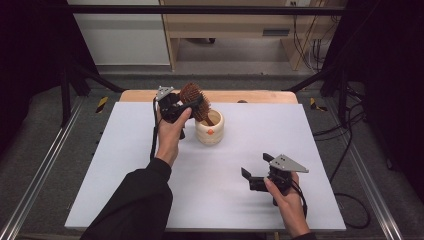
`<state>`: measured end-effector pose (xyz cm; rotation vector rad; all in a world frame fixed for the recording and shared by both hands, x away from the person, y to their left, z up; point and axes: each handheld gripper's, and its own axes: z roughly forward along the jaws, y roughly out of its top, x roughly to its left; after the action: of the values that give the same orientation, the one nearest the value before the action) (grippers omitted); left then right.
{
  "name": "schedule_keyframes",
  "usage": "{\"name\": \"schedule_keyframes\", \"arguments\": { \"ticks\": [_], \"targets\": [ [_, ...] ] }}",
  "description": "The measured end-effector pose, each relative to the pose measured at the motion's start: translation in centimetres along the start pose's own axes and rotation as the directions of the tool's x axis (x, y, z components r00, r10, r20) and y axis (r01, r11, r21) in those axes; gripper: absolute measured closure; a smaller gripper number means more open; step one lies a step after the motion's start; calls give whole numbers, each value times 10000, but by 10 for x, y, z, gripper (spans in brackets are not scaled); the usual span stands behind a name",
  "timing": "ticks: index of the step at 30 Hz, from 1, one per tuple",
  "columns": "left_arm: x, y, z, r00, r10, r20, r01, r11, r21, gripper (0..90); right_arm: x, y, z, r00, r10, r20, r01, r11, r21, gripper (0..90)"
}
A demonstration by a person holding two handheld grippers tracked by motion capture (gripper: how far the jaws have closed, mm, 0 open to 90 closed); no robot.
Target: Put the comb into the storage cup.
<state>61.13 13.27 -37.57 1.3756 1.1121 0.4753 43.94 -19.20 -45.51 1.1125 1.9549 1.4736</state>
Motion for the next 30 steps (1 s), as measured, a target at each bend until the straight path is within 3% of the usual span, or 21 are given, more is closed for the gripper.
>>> {"name": "schedule_keyframes", "arguments": {
  "ticks": [18,30],
  "targets": [
    [-5,-7,-8,9994,334,-85,-335,9994,-100,28,0,0,0,10000,-28,1,28,10000,-1,35],
    [-3,-12,-15,9994,332,-95,-333,9994,-122,28,0,0,0,10000,-36,-1,36,10000,2,35]
  ]
}}
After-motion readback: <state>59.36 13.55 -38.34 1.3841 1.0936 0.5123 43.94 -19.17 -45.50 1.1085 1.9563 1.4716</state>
